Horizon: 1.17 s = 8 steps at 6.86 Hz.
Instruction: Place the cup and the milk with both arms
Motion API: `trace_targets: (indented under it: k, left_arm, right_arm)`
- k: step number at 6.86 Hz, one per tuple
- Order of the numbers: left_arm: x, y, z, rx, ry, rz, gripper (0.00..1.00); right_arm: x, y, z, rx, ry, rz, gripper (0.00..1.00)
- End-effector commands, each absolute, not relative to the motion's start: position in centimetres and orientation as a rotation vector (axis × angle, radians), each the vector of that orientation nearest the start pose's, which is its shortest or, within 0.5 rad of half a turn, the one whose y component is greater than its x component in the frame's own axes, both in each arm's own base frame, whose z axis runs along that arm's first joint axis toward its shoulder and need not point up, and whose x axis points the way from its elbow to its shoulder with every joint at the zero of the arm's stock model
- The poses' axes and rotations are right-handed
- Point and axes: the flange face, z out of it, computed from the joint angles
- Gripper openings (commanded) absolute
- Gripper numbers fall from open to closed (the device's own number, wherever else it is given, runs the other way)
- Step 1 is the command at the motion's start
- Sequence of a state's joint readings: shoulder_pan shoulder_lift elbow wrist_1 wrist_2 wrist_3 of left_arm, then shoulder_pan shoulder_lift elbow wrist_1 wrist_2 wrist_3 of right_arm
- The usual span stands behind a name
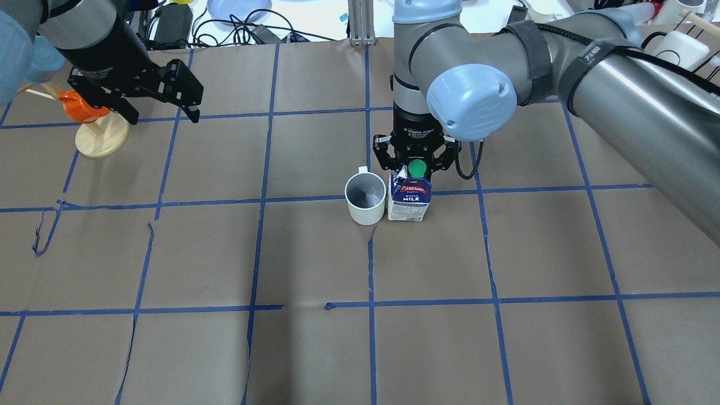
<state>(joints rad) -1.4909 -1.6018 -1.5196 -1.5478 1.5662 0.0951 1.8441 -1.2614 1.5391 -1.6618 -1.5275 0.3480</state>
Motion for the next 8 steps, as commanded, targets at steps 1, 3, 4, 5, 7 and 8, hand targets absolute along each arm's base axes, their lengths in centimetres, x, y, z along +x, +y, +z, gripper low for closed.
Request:
trace_targets:
  k: [1,3,4,5,7,8]
  left_arm:
    - [-9.3,-51.9,49.9,0.024,3.142,-0.065,1.00]
    - [-9.3,-51.8,50.0,0.024,3.142,-0.068,1.00]
    - [-9.3,-51.8,50.0,0.024,3.142,-0.068,1.00]
    - [-9.3,-51.8,50.0,0.024,3.142,-0.068,1.00]
    - [-9.3,-51.8,50.0,0.024,3.142,-0.068,1.00]
    - [-9.3,-51.8,50.1,0.024,3.140,-0.070,1.00]
  right_arm:
    - [29.0,-52.8,34.0,0.099,3.158,0.302,0.77]
    - [29.0,-52.9,34.0,0.103,3.160,0.302,1.00]
    - [28.5,-53.1,34.6,0.113,3.154,0.287,1.00]
    - [28.2,-53.7,37.5,0.118,3.151,0.215,1.00]
    - [25.8,-54.0,44.9,0.145,3.145,0.102,1.00]
    - [22.8,-53.8,48.6,0.179,3.116,0.011,1.00]
